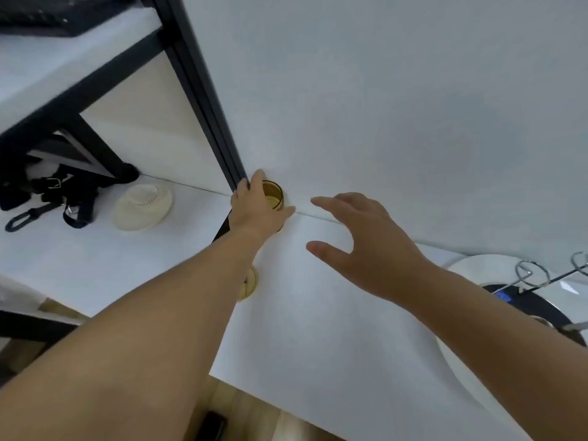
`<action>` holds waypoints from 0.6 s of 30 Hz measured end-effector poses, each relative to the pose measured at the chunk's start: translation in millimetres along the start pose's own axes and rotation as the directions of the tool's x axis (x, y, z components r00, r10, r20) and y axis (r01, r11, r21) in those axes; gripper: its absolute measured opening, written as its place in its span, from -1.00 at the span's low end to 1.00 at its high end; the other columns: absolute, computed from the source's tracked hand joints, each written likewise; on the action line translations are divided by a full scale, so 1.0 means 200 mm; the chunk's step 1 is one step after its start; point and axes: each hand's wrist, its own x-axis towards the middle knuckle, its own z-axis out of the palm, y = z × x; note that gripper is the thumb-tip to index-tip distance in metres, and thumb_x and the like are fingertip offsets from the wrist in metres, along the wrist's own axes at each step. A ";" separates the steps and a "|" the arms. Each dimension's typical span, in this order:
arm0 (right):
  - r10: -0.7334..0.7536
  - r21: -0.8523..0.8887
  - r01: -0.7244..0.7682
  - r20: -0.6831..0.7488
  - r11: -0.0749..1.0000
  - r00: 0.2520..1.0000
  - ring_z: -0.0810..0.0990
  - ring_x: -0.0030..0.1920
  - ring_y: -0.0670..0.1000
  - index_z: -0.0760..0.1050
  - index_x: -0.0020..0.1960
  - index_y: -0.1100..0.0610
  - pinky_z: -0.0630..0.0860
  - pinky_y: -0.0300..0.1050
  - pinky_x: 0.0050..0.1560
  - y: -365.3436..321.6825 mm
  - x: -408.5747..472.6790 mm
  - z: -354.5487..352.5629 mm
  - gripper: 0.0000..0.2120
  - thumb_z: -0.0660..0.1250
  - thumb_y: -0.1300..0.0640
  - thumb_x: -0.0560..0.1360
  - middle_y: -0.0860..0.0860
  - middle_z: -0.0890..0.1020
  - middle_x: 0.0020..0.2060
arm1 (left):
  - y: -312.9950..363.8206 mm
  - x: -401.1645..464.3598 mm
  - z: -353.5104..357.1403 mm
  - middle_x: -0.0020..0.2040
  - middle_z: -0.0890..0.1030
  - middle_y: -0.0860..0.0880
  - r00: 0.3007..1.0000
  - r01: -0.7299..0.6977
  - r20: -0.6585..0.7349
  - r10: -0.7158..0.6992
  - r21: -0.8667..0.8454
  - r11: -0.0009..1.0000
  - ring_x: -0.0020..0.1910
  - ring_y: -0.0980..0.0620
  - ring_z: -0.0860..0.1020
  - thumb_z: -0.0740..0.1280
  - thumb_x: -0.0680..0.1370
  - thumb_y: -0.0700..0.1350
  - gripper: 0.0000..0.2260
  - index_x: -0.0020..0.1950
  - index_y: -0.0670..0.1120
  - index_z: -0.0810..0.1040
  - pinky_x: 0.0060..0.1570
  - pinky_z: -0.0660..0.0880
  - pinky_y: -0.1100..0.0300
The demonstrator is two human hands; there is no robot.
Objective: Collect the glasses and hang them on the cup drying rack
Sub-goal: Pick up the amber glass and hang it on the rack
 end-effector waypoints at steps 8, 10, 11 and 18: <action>0.046 0.011 -0.046 0.012 0.999 0.999 0.22 0.54 -0.05 0.25 0.59 -0.24 0.34 -0.11 0.30 0.08 0.03 0.09 -0.34 0.36 -0.27 0.54 -0.09 0.34 0.53 | -0.09 0.04 0.09 0.40 0.36 -0.02 0.996 -0.037 -0.088 0.033 -0.053 0.998 0.22 -0.14 0.52 0.54 0.44 0.11 -0.32 0.47 0.12 0.30 0.04 0.53 0.04; 0.055 0.008 -0.055 0.003 0.998 0.998 0.23 0.53 -0.04 0.26 0.58 -0.24 0.33 -0.12 0.29 0.08 0.02 0.09 -0.34 0.37 -0.27 0.54 -0.09 0.35 0.53 | -0.10 0.03 0.08 0.40 0.38 -0.01 0.995 -0.033 -0.094 0.024 -0.093 0.995 0.22 -0.10 0.51 0.56 0.43 0.11 -0.30 0.47 0.14 0.29 0.01 0.46 0.11; 0.060 0.011 -0.060 -0.004 0.998 0.998 0.24 0.53 -0.04 0.26 0.58 -0.23 0.32 -0.13 0.28 0.08 0.02 0.08 -0.35 0.37 -0.27 0.54 -0.08 0.35 0.52 | -0.10 0.02 0.08 0.41 0.38 -0.01 0.996 -0.026 -0.092 0.015 -0.120 0.992 0.23 -0.07 0.51 0.56 0.42 0.12 -0.27 0.49 0.14 0.27 0.00 0.43 0.13; 0.226 0.237 -0.204 -0.069 0.950 0.972 0.38 0.45 -0.05 0.32 0.55 -0.21 0.33 -0.10 0.37 0.08 -0.07 0.01 -0.38 0.37 -0.26 0.54 -0.12 0.45 0.44 | -0.01 -0.20 -0.02 0.38 0.45 0.08 0.996 -0.029 -0.094 -0.010 -0.399 0.916 0.31 0.07 0.46 0.59 0.34 0.23 -0.16 0.52 0.19 0.28 0.20 0.48 0.11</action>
